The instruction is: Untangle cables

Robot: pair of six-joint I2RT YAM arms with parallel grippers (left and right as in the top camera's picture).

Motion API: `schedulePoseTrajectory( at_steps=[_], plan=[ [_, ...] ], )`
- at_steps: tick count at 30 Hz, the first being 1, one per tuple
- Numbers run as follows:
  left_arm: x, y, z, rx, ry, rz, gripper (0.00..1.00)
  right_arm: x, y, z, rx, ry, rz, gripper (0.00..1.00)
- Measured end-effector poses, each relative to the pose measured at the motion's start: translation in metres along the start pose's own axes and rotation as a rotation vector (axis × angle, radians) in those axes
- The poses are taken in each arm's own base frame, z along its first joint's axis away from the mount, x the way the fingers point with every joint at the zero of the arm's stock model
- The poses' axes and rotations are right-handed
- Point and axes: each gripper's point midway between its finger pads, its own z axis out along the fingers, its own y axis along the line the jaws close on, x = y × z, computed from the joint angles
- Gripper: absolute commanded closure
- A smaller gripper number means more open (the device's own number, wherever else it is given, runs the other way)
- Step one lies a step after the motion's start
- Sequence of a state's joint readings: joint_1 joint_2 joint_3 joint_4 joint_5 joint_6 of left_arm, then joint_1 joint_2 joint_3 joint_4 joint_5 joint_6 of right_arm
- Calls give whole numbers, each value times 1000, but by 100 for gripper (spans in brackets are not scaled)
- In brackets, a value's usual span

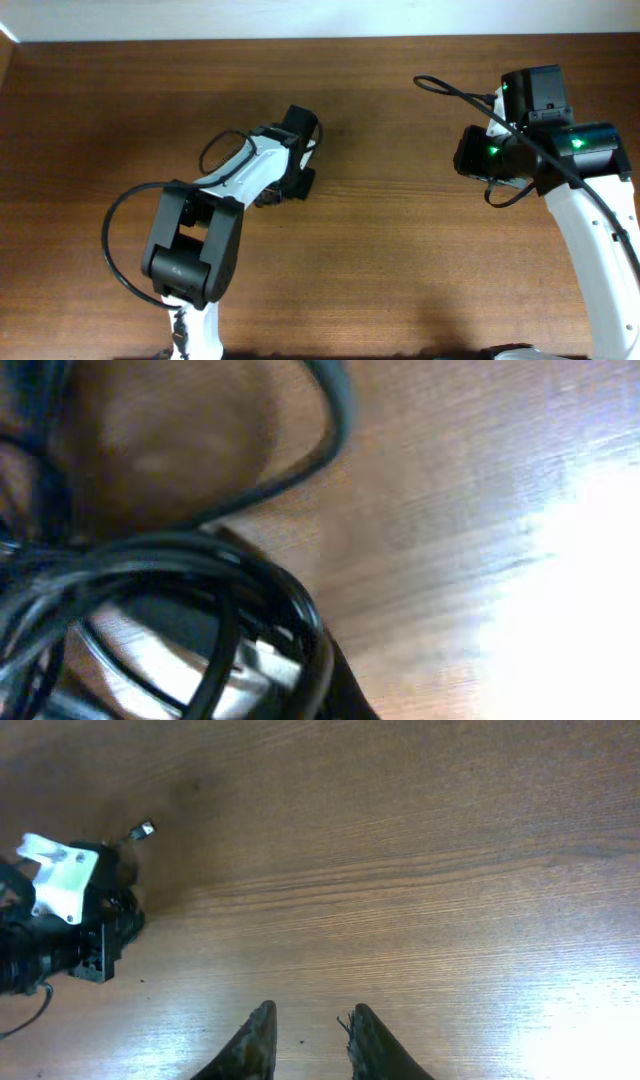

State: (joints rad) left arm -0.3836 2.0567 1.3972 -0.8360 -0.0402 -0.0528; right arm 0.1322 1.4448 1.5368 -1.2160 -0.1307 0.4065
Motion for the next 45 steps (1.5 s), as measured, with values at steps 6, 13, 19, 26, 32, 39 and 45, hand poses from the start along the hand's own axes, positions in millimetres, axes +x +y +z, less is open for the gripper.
schedulePoseTrajectory(
  at_steps=[6,13,19,26,32,39,45],
  plan=[
    [-14,-87,-102,650,81,143,100,-3,3,0,-18,-9,-6,72],
    [-39,-127,-209,1094,-97,211,100,-10,46,-5,-252,-18,-53,71],
    [-51,-127,-275,1483,-219,168,100,-21,72,27,-384,48,-56,61],
    [-51,-128,-287,1555,-200,132,100,-52,91,84,-481,36,-94,96],
    [-71,-101,-251,1336,-247,114,100,-57,26,82,-239,19,38,96],
    [-77,-46,-164,757,-140,-51,64,-7,-20,35,-108,147,92,96],
    [-64,-29,-130,501,-67,-50,32,12,-4,40,-49,185,-16,96]
  ],
)
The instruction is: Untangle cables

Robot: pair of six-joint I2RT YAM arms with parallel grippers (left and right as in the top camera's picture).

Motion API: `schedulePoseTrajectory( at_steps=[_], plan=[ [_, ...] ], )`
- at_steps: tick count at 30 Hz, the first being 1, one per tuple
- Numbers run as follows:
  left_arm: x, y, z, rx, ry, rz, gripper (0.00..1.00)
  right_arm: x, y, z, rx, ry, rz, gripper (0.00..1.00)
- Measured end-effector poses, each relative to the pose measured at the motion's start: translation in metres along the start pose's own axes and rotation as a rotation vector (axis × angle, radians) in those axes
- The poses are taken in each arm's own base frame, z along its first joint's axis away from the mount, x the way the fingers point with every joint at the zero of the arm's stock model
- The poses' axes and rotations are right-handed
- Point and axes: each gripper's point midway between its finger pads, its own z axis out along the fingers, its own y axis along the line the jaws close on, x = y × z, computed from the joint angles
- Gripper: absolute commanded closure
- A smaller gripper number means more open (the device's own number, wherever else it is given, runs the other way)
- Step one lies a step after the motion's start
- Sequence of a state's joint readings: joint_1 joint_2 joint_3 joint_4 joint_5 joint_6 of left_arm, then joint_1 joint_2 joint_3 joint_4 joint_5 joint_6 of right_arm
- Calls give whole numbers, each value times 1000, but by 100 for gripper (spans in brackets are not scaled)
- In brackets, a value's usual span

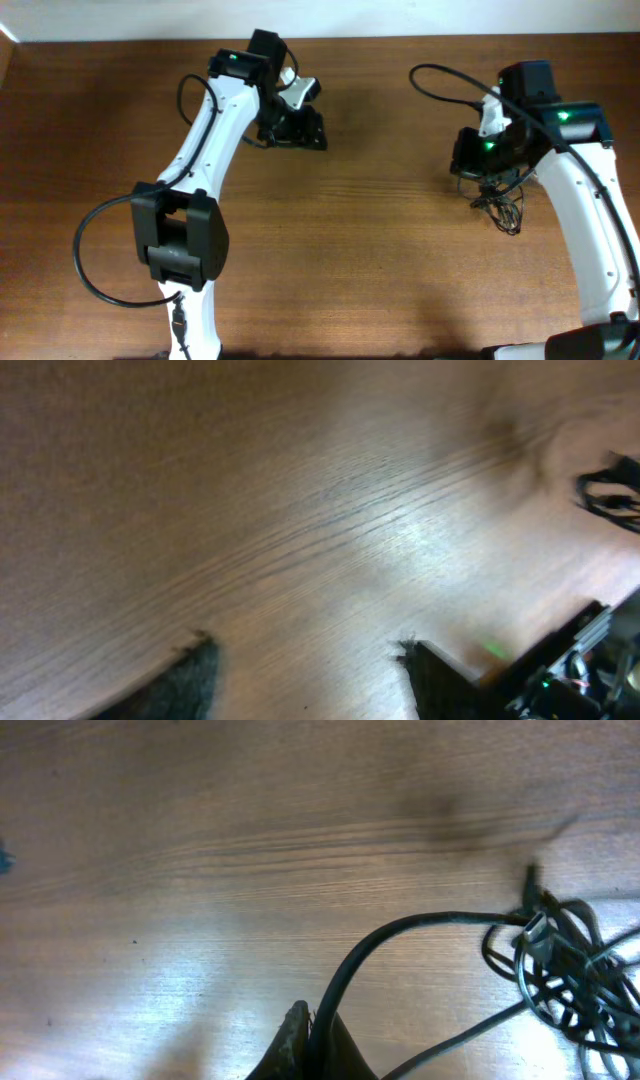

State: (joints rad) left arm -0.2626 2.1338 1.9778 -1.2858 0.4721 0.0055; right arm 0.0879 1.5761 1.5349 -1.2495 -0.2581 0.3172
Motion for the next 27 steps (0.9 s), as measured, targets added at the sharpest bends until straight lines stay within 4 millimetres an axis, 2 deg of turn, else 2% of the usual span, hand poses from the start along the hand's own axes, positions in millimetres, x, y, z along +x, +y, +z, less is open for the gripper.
schedulePoseTrajectory(
  at_steps=[2,4,7,10,13,15,16,17,18,21,22,25,27],
  plan=[
    [3,1,5,-19,13,6,32,5,10,6,-4,19,-17,96],
    [-3,7,4,-36,-13,12,32,5,21,15,-18,32,-37,96],
    [-12,31,-7,-48,-58,-29,31,9,49,18,-108,43,-81,96],
    [-14,56,-20,-57,-86,-84,31,4,83,4,-229,13,-133,96],
    [-14,56,-20,-54,-88,-86,31,-8,101,-6,-304,-36,-166,94],
    [-14,54,-19,-53,-87,-82,30,-8,100,-4,-297,-36,-165,88],
    [-14,53,-19,-52,-85,-80,30,-9,98,-2,-288,-34,-160,76],
    [-14,53,-19,-52,-85,-79,29,-10,97,2,-279,-28,-154,46],
    [-14,51,-18,-51,-83,-75,29,-11,94,9,-265,-13,-144,24],
    [-13,42,-13,-48,-73,-56,27,-6,77,40,-190,70,-102,12],
    [-13,39,-11,-47,-69,-49,27,-6,71,45,-166,78,-91,12],
    [-12,24,-4,-41,-56,-14,27,-15,43,38,-122,76,-29,12],
    [-16,9,3,-36,-62,29,28,-32,7,20,-91,42,32,11]
  ],
)
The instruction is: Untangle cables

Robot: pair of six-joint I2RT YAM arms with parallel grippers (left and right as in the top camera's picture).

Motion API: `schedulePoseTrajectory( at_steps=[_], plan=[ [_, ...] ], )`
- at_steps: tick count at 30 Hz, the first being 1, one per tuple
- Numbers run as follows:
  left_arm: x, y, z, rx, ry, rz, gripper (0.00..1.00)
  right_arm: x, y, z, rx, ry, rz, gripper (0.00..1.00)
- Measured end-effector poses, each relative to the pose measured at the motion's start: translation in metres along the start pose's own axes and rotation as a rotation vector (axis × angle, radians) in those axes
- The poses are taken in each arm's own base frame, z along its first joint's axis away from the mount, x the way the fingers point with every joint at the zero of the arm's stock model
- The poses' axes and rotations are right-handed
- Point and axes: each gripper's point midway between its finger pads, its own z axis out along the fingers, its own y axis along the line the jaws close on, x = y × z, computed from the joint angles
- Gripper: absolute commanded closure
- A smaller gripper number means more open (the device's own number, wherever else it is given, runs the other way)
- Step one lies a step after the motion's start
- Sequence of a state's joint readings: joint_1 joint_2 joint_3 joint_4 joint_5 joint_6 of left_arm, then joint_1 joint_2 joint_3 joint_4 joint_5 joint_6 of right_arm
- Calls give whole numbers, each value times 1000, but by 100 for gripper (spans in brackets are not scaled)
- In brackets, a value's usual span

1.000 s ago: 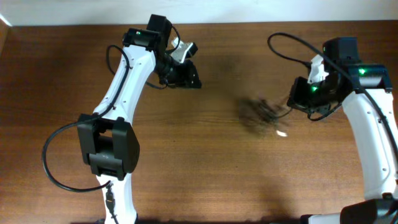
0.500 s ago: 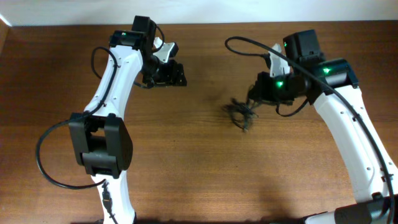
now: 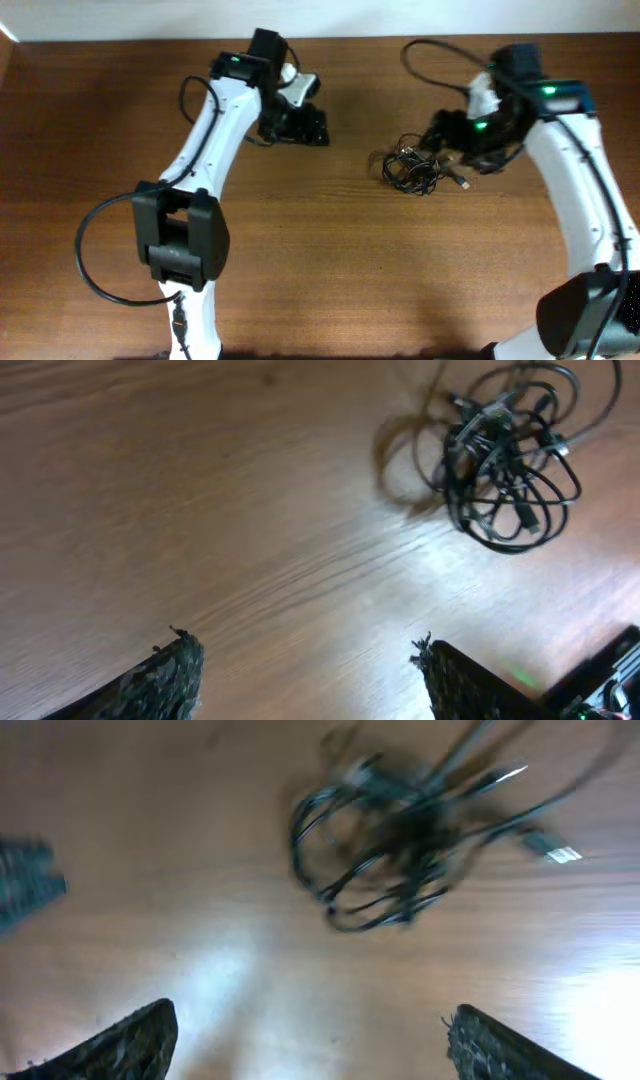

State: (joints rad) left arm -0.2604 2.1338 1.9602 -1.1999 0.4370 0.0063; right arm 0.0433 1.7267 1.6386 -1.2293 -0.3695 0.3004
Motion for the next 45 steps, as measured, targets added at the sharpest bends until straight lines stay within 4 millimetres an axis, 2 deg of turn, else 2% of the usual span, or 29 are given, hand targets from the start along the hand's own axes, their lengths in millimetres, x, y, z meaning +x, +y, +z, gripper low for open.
schedulePoseTrajectory(
  at_steps=[3,6,8,9,13,26,31,34,39,42,45],
  plan=[
    [-10,-39,16,21,-36,112,28,-14,-41,-18,28,-36,72,10],
    [-20,-85,32,53,-85,216,29,-18,-64,-27,41,-51,118,10],
    [-18,-114,44,69,-93,239,29,-15,-73,-30,58,-42,140,10],
    [-16,-117,49,64,-85,231,29,-13,-76,-30,73,-38,143,10],
    [-9,-106,78,28,-26,173,27,-8,-82,-30,110,-18,149,9],
    [-10,-98,79,-14,-31,162,25,-3,-87,-26,128,0,130,9],
    [-6,-106,82,-10,-23,154,28,-3,-87,-26,128,-1,129,9],
    [4,-110,94,-9,2,108,28,-4,-87,-26,128,-3,129,8],
    [6,-102,114,-2,-20,50,30,-2,-87,-26,129,4,132,8],
    [17,-90,134,-6,-9,35,32,-2,-87,-26,129,4,131,8],
    [18,-85,146,3,-35,23,34,-2,-87,-26,129,5,131,8]
  ],
)
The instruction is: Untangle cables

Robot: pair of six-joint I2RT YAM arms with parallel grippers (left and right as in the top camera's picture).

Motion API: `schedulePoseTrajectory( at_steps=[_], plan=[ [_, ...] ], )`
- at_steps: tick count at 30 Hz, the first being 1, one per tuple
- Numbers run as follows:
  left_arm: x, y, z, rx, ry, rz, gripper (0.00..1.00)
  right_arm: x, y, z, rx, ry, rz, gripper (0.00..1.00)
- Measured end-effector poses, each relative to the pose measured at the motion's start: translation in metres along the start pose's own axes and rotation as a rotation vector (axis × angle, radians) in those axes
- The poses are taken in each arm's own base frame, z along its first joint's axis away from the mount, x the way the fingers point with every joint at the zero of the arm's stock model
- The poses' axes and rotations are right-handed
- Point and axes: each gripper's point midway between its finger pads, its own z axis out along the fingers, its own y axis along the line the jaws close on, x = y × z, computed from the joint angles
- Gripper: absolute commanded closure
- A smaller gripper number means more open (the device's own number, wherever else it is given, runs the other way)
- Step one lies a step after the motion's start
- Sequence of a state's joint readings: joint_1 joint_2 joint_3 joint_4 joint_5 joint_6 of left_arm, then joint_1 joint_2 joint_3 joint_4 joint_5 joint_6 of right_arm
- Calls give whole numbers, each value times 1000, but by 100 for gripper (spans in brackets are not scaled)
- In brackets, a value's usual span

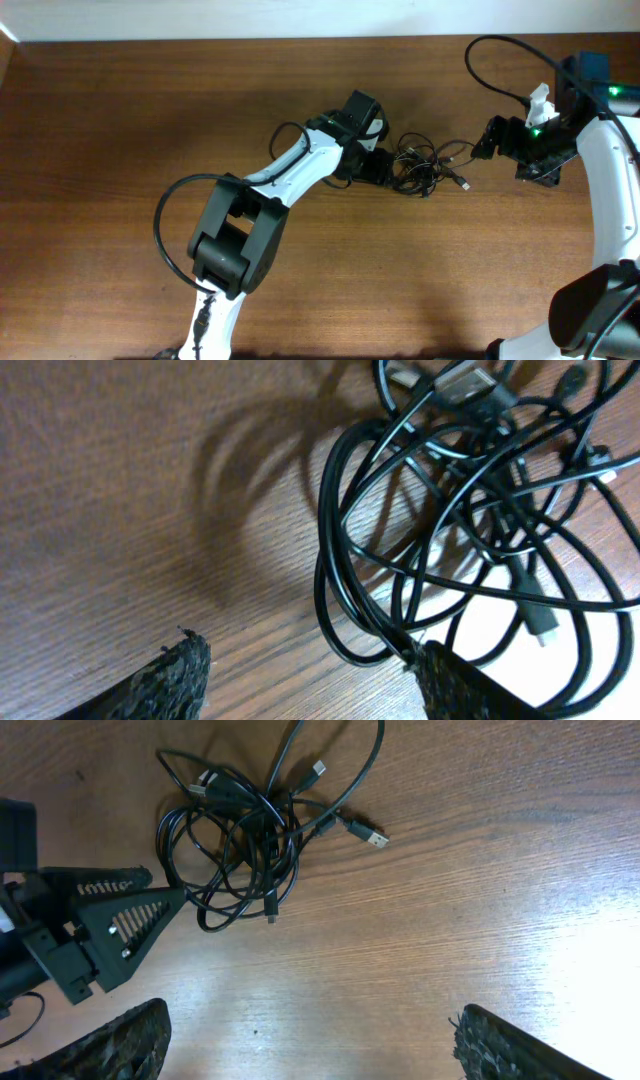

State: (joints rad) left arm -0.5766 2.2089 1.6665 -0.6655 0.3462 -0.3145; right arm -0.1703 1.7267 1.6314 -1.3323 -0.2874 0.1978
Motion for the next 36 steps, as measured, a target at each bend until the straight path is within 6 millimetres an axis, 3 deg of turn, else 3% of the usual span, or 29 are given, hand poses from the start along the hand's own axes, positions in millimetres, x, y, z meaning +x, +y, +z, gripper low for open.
schedulePoseTrajectory(
  at_steps=[5,7,8,9,14,17,19,21,25,29,30,33,36],
  plan=[
    [12,5,10,-5,22,-31,43,0,0,0,0,-1,0,8],
    [12,-2,16,4,13,-14,68,0,0,0,0,0,0,8],
    [13,-4,19,5,17,-15,90,0,0,0,0,0,1,8],
    [14,-5,23,10,22,-16,100,0,0,0,0,-1,0,8],
    [13,-7,25,37,30,-25,100,0,0,0,0,0,0,8],
    [8,0,13,110,48,-65,100,0,1,0,-8,1,1,8],
    [-3,16,-14,132,24,-94,100,1,8,0,-44,7,-1,8],
    [-10,18,-46,143,-6,-102,100,2,16,0,-75,12,-13,8],
    [-28,11,-109,216,-109,-75,100,12,63,10,-132,20,-140,8],
    [-32,16,-124,287,-125,-83,100,24,105,19,-163,19,-210,12],
    [-32,16,-124,286,-126,-79,98,25,107,20,-157,20,-202,12],
    [-34,21,-121,233,-138,-66,69,12,99,19,-141,-24,-154,12],
    [-41,11,-109,139,-180,1,51,-17,67,10,-119,-98,-46,12]
  ],
)
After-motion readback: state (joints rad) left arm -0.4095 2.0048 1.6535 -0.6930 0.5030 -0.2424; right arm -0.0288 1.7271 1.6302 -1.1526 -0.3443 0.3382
